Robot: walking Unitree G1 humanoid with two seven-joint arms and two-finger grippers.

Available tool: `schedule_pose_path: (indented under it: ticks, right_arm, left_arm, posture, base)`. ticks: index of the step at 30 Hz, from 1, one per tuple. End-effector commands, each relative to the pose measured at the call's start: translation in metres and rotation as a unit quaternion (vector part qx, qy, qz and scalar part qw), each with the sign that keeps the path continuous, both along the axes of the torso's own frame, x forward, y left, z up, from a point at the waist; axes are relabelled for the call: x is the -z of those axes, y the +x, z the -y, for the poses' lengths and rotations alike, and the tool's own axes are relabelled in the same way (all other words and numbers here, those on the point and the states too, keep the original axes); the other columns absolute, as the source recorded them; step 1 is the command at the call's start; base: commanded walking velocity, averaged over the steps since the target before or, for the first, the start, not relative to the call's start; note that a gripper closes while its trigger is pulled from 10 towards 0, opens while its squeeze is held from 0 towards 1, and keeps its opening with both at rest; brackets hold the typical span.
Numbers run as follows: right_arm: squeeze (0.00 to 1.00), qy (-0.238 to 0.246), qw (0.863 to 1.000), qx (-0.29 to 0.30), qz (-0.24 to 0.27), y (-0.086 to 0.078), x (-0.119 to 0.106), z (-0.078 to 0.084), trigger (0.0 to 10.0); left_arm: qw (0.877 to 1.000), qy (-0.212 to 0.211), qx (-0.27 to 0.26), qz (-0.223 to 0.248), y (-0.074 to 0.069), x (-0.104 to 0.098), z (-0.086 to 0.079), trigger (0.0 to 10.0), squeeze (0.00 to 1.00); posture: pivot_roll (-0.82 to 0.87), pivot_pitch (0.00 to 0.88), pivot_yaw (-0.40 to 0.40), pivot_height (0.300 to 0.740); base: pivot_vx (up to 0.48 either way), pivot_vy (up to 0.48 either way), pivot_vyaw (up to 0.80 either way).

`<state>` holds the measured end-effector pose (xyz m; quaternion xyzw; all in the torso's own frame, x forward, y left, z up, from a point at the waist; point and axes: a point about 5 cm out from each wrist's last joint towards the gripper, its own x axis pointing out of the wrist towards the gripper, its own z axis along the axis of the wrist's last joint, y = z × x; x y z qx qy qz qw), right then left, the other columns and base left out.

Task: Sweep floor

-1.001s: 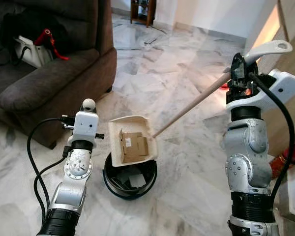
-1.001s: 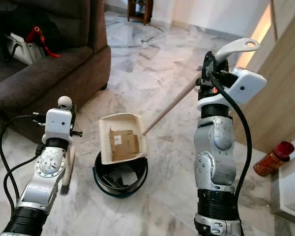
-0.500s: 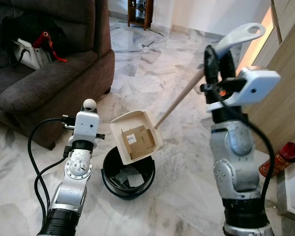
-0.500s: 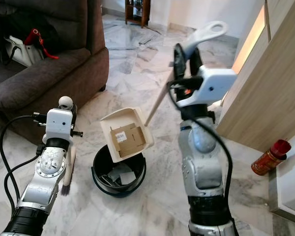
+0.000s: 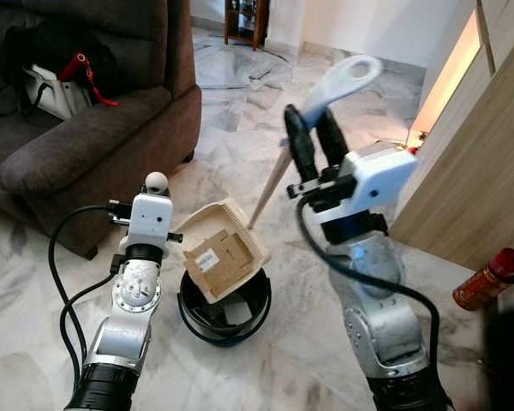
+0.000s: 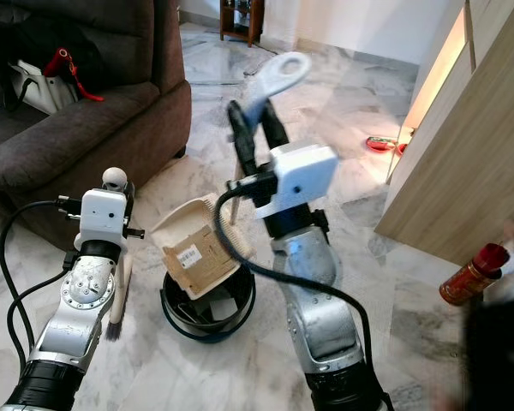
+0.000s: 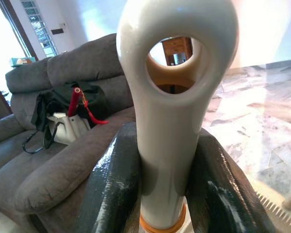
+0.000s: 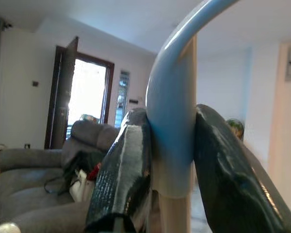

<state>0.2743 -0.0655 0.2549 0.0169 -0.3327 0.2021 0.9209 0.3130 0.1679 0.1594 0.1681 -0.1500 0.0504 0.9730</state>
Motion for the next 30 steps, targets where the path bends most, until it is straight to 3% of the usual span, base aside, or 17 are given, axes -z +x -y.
schedule_pose_path:
  ticks: [1,3,16,30]
  right_arm:
    - [0.00,0.019,0.997,-0.012,0.069,-0.016,-0.021,-0.003,10.0]
    - [0.00,0.007,0.997,-0.022,0.074,-0.020,-0.020,-0.011,10.0]
    - [0.00,-0.037,0.991,-0.014,0.130,-0.031,-0.026,-0.024,10.0]
    - [0.00,-0.063,0.986,-0.009,0.155,-0.036,-0.027,-0.031,10.0]
  left_arm:
    - [0.999,0.005,0.013,0.038,-0.001,-0.016,0.004,10.0,0.00]
    - [0.999,0.009,0.014,0.039,-0.001,-0.016,0.004,10.0,0.00]
    - [0.999,0.013,0.018,0.041,-0.002,-0.016,0.006,10.0,0.00]
    - [0.999,0.013,0.017,0.041,-0.002,-0.016,0.006,10.0,0.00]
  posture:
    - [0.12,0.091,-0.063,0.740]
    - [0.12,0.092,-0.064,0.740]
    - [0.12,0.092,-0.067,0.740]
    - [0.12,0.094,-0.069,0.740]
  base:
    - [0.000,0.000,0.00]
    - [0.000,0.000,0.00]
    - [0.000,0.000,0.00]
    - [0.000,0.000,0.00]
